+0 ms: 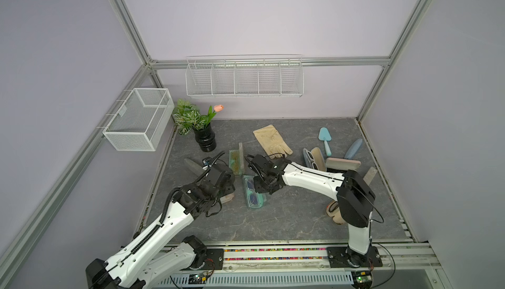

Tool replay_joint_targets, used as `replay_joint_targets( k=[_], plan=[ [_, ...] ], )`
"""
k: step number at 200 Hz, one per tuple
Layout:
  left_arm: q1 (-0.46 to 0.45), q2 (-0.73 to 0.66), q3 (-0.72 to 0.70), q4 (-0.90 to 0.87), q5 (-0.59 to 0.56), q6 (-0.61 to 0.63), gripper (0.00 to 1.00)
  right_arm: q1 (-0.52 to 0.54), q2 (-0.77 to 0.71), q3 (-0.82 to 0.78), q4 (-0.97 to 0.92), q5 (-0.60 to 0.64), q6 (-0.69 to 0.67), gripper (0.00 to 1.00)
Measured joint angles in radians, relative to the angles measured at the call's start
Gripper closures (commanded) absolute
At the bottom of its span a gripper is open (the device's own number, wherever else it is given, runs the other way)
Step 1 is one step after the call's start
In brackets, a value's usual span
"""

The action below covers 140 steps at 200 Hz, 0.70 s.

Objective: Close the glasses case
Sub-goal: Adjust the glasses case at the center of the board.

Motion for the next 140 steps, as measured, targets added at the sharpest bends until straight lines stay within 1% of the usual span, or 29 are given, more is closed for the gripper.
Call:
replay_joint_targets(
  k=[42,81,97,101,116,140],
  plan=[
    [0.0,0.053,0.0,0.017,0.022,0.0,0.41,-0.034,-0.073,-0.06,0.0,0.006,-0.01,0.73],
    [0.0,0.062,0.0,0.021,0.032,0.0,0.41,-0.044,-0.082,-0.072,0.002,0.006,-0.026,0.71],
    [0.0,0.062,0.0,0.021,0.044,0.0,0.43,-0.046,-0.092,-0.085,0.003,0.006,-0.032,0.71],
    [0.0,0.063,0.0,0.021,0.048,0.0,0.44,-0.047,-0.096,-0.089,0.004,0.006,-0.034,0.71],
    [0.0,0.072,0.0,0.022,0.064,0.0,0.55,-0.055,-0.118,-0.108,0.007,0.006,-0.04,0.74],
    [0.0,0.101,-0.001,0.036,0.102,-0.002,0.8,-0.083,-0.158,-0.137,0.009,0.005,-0.061,0.85]
  ],
)
